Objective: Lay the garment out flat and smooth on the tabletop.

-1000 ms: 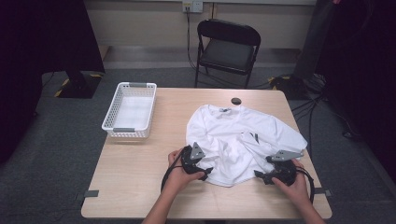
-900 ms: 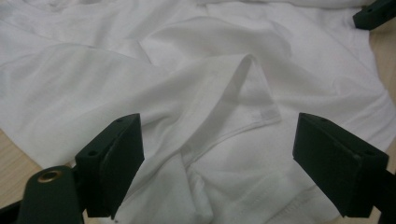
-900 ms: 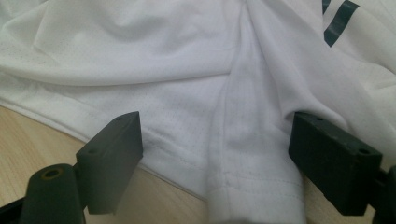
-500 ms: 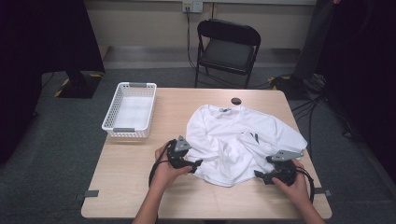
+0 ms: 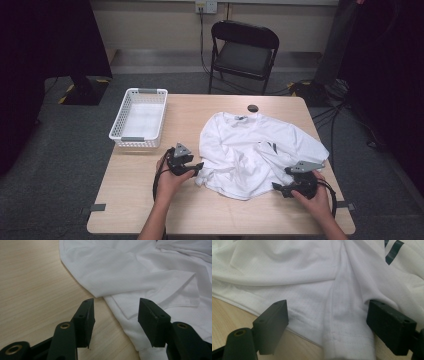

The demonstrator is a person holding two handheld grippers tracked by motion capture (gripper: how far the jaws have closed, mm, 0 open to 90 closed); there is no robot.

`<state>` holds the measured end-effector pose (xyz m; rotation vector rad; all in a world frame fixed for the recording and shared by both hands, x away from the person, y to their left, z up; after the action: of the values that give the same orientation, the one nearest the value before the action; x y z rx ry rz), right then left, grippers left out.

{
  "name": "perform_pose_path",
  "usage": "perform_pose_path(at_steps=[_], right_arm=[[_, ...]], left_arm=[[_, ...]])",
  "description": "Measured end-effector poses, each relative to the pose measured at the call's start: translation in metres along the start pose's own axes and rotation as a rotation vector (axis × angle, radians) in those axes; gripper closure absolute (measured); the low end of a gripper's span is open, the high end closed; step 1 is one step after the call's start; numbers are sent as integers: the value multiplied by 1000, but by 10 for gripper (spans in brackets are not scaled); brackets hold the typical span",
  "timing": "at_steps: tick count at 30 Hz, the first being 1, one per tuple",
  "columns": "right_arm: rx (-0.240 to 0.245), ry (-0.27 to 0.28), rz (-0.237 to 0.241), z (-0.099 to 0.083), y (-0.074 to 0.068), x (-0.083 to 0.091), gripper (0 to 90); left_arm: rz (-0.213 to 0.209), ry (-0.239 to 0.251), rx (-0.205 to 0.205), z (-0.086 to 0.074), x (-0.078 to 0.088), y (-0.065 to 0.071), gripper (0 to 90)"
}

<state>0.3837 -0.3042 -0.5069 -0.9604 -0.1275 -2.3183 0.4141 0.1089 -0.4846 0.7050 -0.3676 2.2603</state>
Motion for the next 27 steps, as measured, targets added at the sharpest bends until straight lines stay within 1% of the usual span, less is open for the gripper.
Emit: perform_pose_path(at_steps=[4,7,9,12,13,15,17,21,24,27], right_arm=[[0,0,0,0,0,0,163],[0,0,0,0,0,0,163],[0,0,0,0,0,0,163],[0,0,0,0,0,0,163],[0,0,0,0,0,0,163],[0,0,0,0,0,0,163],[1,0,-1,0,0,0,163],[0,0,-1,0,0,0,163],[0,0,-1,0,0,0,163],[0,0,-1,0,0,0,163]], left_arm=[[-7,-1,-12,1,-4,4,538],[-24,-10,-18,1,-7,6,589],[-36,-14,-24,1,-9,9,650],[-58,-34,-49,2,-13,13,712],[-60,-39,-51,2,-14,14,719],[-68,-54,-52,2,-16,14,763],[-77,-57,-54,2,-18,14,788],[-74,-62,-43,3,-18,12,876],[-71,-74,-44,5,-14,9,890],[-50,-64,-44,7,-6,4,891]])
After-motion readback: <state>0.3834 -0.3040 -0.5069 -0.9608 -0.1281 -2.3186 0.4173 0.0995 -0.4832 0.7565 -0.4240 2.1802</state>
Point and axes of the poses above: each handheld gripper's, and its own axes: x roughly backward along the jaws, z roughly out of its top, y roughly to its right, the point moved 1 cm from there along -x, roughly forward along the jaws, and after that the axes turned 11 degrees about -x, right-handed, at the moved point
